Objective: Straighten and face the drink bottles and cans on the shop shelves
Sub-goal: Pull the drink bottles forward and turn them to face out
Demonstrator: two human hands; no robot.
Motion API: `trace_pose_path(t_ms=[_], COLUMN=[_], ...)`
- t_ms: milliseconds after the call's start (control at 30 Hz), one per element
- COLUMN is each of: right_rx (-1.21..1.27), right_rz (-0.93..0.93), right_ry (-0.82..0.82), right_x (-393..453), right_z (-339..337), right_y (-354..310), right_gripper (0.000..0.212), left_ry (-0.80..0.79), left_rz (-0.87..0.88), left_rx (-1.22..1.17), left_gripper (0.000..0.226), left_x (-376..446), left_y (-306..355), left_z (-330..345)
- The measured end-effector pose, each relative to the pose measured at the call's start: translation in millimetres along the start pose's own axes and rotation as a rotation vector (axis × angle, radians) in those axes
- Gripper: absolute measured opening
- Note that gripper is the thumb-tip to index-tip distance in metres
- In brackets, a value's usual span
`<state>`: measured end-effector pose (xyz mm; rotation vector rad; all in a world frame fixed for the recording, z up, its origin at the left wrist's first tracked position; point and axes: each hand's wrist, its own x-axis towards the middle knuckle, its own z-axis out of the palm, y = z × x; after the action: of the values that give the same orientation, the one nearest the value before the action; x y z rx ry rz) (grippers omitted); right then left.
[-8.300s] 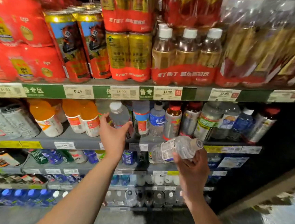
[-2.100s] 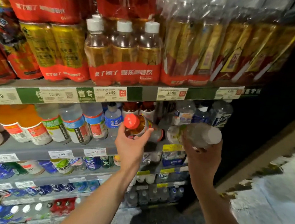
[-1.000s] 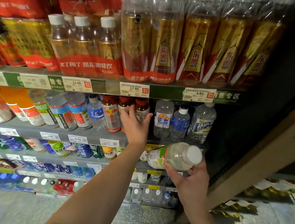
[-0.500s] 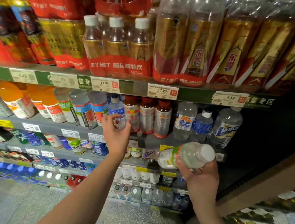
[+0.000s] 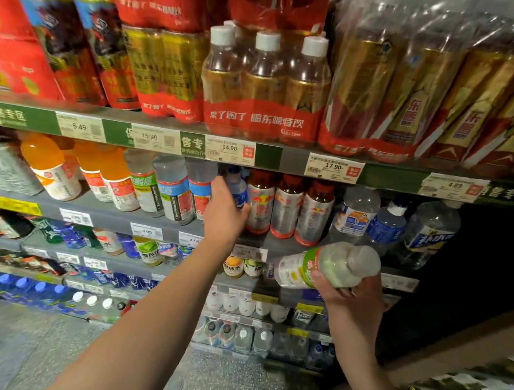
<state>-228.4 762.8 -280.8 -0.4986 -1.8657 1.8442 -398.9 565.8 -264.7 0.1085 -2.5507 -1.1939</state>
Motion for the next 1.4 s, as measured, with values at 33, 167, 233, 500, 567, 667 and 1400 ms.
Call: trace_pose_path(t_ms=[33,167,233,500,567,667,1400], right_rx=[0.000,-0.026,-0.033,-0.026,-0.047,0.004,-0.477], right_rz=[0.002,0.018,0.027,0.027,-0.006,-0.010,-0.293], right_ry=[-0.001,-0.001,0.003,-0.023,-0.044,-0.079,0.141], right_x=[-1.0,-4.9,-5.5,-3.1,-1.1,0.6,12.2], right_z=[1.3,5.8,7.5,7.0,8.8,19.0,233.6], right_y=[0.2,-0.3,-0.2,0.2,-0.8,-1.8,-33.5], right_gripper=[0.074,0.073,0.072,0.074,0.070,0.073,0.061], left_ry=[0.007,0.042,0.075,0.107,0.140,0.211,0.024], left_rz=[0.014,0.097,0.101,0.057,-0.005,-0.120,-0.229], left_rx=[0.024,0.201,0.197,-0.103,-0.187,-0.293,-0.660], left_gripper=[0.061,0.062,0.066,0.064,0.063,0.060,0.060], left_x=[1.1,2.5,0.3,-49.8,-52.2,-58.2,-27.5], left_y=[-0.6,-3.5,-6.8,-19.7,-17.8,-22.0,-125.8], left_z=[-1.0,-6.9,-10.4,-10.2,-18.0,-31.4,-182.0])
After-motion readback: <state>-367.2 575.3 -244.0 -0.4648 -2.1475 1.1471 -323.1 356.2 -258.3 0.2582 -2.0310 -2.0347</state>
